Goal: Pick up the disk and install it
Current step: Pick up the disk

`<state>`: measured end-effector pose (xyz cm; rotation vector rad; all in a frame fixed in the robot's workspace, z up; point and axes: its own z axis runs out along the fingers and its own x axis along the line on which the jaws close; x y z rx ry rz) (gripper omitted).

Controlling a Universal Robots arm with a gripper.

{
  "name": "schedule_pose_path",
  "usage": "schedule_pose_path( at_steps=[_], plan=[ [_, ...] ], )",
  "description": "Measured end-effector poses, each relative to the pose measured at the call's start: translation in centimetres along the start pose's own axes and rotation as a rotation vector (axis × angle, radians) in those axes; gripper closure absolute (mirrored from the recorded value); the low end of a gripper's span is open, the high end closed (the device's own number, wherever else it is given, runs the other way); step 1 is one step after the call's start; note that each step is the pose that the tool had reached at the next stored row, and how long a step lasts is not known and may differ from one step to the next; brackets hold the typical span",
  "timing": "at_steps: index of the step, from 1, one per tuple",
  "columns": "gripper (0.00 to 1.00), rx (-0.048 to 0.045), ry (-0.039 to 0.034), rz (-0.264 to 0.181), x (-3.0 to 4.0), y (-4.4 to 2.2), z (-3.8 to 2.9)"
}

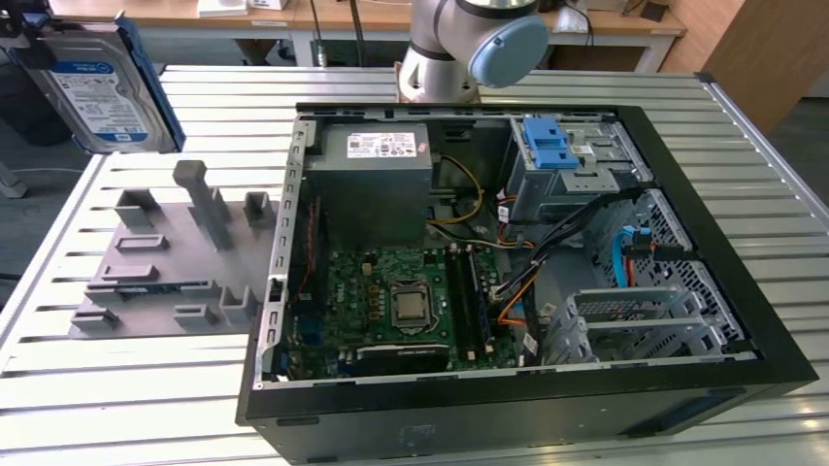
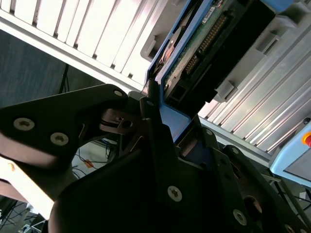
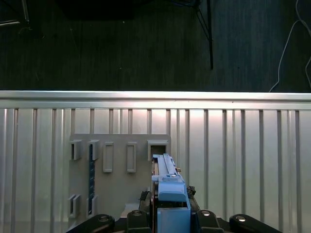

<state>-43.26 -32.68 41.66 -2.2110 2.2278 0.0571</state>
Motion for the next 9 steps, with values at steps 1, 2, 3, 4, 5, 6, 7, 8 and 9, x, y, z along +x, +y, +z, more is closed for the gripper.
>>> schedule_pose_path(
  at_steps=[1, 2, 3, 4, 5, 6, 7, 8, 9],
  plan=[
    [0.64, 0.0, 0.0, 0.0, 0.0, 0.0, -0.06],
    [0.64, 0.0, 0.0, 0.0, 0.0, 0.0, -0.12],
    [0.64, 0.0, 0.0, 0.0, -0.01, 0.0, -0.18],
    [0.64, 0.0, 0.0, 0.0, -0.01, 0.01, -0.23],
    [0.64, 0.0, 0.0, 0.0, -0.01, 0.01, -0.29],
    [0.64, 0.0, 0.0, 0.0, -0.01, 0.01, -0.34],
    [0.64, 0.0, 0.0, 0.0, -0.01, 0.01, -0.39],
    [0.64, 0.0, 0.0, 0.0, -0.01, 0.01, -0.45],
    [0.64, 0.0, 0.0, 0.0, -0.01, 0.01, -0.5]
  ],
)
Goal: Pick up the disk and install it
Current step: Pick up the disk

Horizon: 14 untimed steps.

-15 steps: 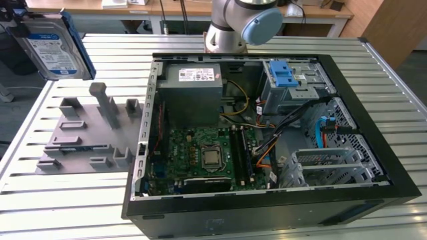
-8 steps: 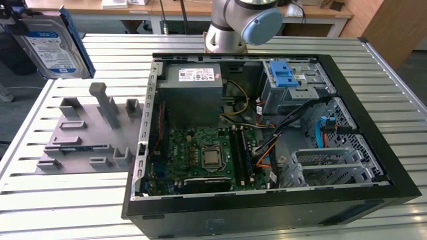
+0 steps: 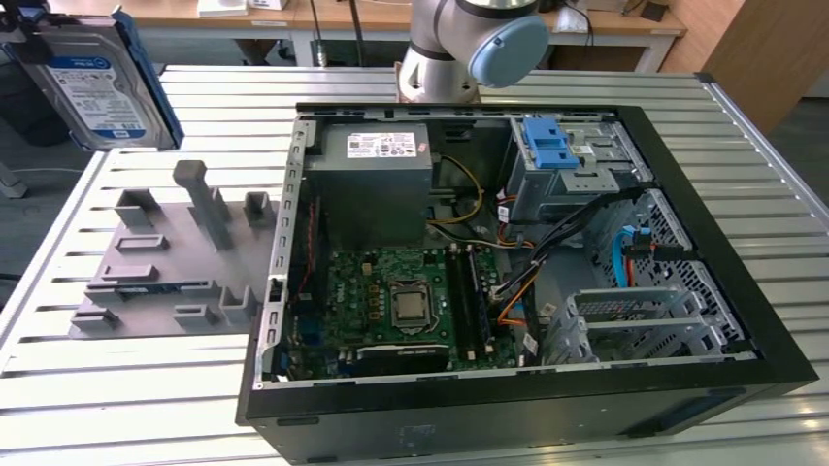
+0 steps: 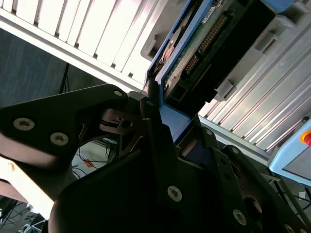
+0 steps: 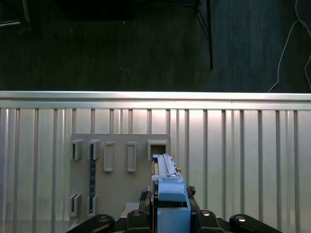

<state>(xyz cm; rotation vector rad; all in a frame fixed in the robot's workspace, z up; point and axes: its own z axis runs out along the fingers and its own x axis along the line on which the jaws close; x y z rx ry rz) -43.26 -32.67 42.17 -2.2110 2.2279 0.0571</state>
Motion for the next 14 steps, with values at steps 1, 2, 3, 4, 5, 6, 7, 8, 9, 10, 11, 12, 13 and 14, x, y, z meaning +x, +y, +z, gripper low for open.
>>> schedule_pose_path(
  at_steps=[1, 2, 3, 4, 5, 6, 7, 8, 9, 10, 11, 12, 13, 14],
  plan=[
    [0.64, 0.0, 0.0, 0.0, 0.0, 0.0, -0.05],
    [0.64, 0.0, 0.0, 0.0, 0.0, 0.0, -0.1],
    [0.64, 0.0, 0.0, 0.0, 0.0, 0.0, -0.15],
    [0.64, 0.0001, -0.0001, 0.0, -0.01, 0.0, -0.2],
    [0.64, 0.0, 0.0, 0.0, -0.01, 0.01, -0.25],
    [0.64, 0.0, 0.0, 0.0, -0.01, 0.01, -0.3],
    [0.64, 0.0, 0.0, 0.0, -0.01, 0.01, -0.36],
    [0.64, 0.0, 0.0, 0.0, -0.01, 0.01, -0.42],
    [0.64, 0.0, 0.0, 0.0, -0.01, 0.01, -0.5],
    [0.64, -0.0001, 0.0, 0.0, -0.02, 0.01, -0.58],
    [0.64, -0.0001, 0.0, 0.0, -0.02, 0.01, -0.67],
    [0.64, 0.0, 0.0, 0.0, -0.02, 0.02, -0.77],
    [0.64, 0.0, 0.0, 0.0, -0.02, 0.02, -0.87],
    [0.64, 0.0, 0.0, 0.0, -0.03, 0.02, -0.98]
  ],
)
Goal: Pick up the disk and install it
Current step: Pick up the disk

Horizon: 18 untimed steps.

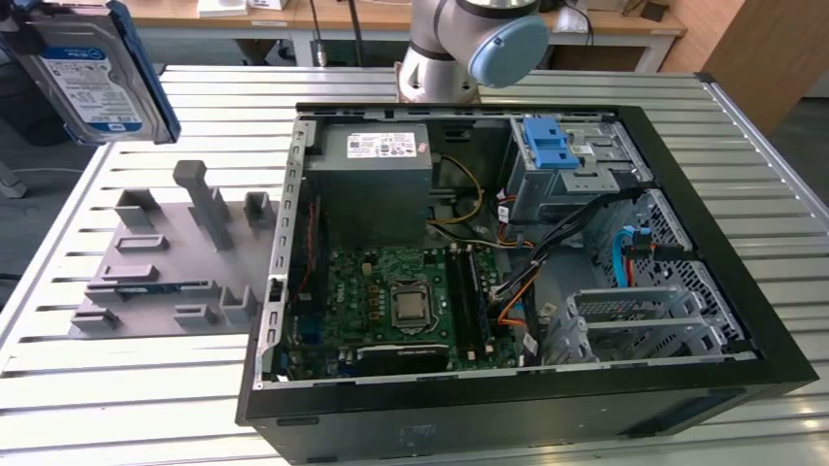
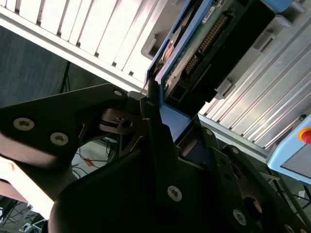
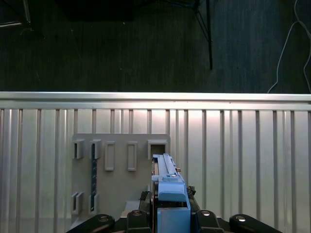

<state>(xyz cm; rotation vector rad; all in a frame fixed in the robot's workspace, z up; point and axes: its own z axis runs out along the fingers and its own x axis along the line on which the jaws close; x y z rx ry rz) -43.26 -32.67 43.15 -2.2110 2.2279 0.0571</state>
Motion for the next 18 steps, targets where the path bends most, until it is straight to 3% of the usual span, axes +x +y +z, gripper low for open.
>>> schedule_pose_path(
  at_steps=[18],
  plan=[
    [0.64, 0.0001, 0.0, 0.0, -0.07, 0.06, -2.51]
  ],
)
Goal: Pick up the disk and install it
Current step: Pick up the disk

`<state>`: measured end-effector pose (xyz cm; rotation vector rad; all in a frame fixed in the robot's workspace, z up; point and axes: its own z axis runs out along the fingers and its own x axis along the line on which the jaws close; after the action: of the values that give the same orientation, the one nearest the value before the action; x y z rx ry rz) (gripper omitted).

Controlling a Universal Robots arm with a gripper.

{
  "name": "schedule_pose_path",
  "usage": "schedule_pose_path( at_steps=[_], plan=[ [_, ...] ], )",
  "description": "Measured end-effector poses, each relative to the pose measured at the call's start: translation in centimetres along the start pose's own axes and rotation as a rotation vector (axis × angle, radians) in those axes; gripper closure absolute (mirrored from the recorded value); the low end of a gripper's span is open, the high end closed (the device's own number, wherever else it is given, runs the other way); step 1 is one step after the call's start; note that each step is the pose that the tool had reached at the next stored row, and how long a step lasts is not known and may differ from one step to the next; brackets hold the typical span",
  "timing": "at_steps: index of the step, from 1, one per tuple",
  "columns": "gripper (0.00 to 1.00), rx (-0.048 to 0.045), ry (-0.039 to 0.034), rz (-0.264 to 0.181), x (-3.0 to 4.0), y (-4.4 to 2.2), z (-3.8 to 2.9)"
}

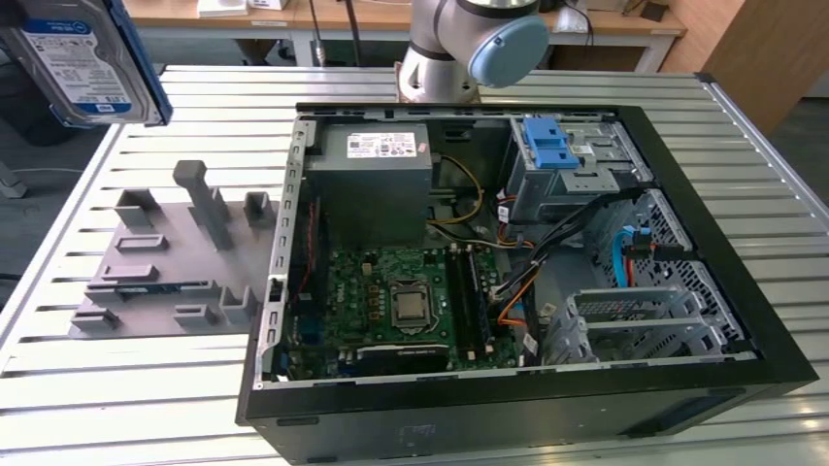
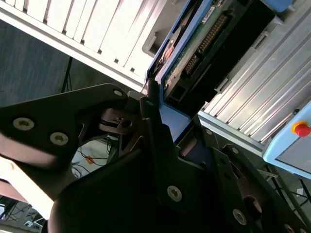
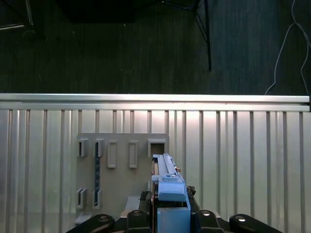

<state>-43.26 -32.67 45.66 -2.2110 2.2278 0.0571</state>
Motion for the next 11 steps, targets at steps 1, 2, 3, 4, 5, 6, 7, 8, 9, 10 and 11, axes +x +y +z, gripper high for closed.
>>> schedule_pose_path(
  at_steps=[1, 2, 3, 4, 5, 6, 7, 8, 9, 10, 11],
  plan=[
    [0.64, 0.0, 0.0, 0.0, 0.0, 0.0, -0.11],
    [0.64, 0.0, 0.0, 0.0, -0.01, 0.0, -0.22],
    [0.64, 0.0, 0.0, 0.0, -0.01, 0.01, -0.33],
    [0.64, -0.0001, 0.0, 0.0, -0.01, 0.01, -0.44],
    [0.64, 0.0, 0.0, 0.0, -0.01, 0.01, -0.55],
    [0.64, 0.0, 0.0, 0.0, -0.02, 0.02, -0.65],
    [0.64, 0.0, 0.0, 0.0, -0.02, 0.02, -0.77],
    [0.64, 0.0, 0.0, 0.0, -0.02, 0.02, -0.87],
    [0.64, -0.0001, 0.0, 0.0, -0.03, 0.02, -0.96],
    [0.64, 0.0, 0.0, 0.0, -0.03, 0.02, -1.07],
    [0.64, -0.0001, 0.0, 0.0, -0.03, 0.03, -1.19]
  ],
)
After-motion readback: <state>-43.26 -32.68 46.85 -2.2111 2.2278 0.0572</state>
